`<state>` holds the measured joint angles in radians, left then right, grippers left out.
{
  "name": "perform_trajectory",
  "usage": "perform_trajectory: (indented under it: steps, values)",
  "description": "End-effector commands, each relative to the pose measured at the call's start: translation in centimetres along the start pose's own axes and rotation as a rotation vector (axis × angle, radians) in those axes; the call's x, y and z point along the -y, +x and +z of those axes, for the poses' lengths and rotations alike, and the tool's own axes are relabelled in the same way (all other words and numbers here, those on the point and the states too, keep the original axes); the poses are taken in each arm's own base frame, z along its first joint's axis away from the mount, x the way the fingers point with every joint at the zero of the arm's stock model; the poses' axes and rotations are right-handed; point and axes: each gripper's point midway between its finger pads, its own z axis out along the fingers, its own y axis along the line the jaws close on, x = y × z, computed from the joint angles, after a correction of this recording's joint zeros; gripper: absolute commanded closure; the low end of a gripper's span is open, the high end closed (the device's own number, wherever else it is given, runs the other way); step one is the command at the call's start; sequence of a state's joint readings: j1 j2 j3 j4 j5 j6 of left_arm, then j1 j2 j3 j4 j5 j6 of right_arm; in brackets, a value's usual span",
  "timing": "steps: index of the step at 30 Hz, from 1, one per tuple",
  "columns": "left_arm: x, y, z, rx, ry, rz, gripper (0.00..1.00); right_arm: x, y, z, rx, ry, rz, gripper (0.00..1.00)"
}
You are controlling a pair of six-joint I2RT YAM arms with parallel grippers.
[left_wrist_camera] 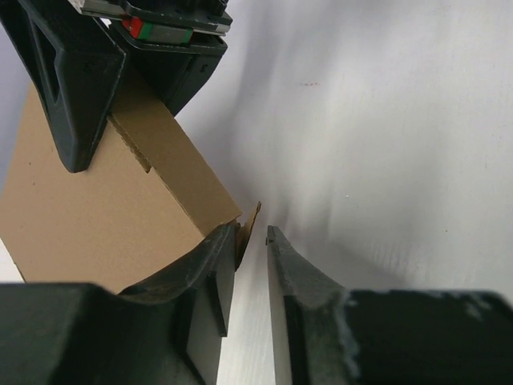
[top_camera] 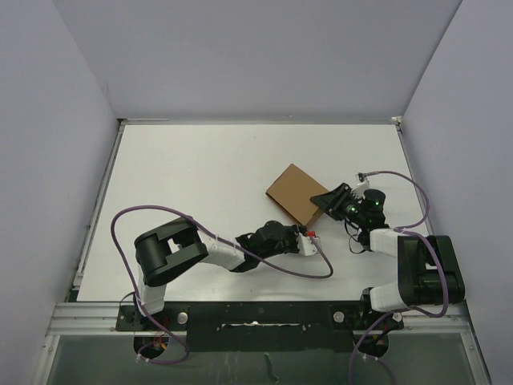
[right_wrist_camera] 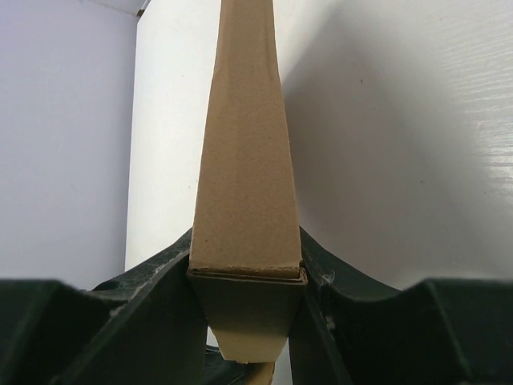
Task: Fold the paper box
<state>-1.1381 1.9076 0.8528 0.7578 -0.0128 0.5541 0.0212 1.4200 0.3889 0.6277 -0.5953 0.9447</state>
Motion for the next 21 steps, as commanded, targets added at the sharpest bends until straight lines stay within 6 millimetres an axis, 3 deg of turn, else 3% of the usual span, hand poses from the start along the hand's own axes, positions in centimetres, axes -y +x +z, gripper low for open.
perform_trajectory:
  steps: [1, 12, 21]
  values:
    - [-2.0, -3.2, 0.3, 0.069, -0.054, -0.016, 0.81, -0.8, -0.4, 0.4, -0.006, -0.024, -0.023, 0.78]
    - [-1.7, -2.8, 0.2, 0.057, -0.049, -0.040, 1.00, -0.8, -0.3, 0.5, -0.009, -0.026, -0.022, 0.78]
    - [-1.9, -2.3, -0.6, 0.070, -0.083, -0.088, 1.00, -0.8, -0.4, 0.5, -0.007, -0.028, -0.019, 0.78]
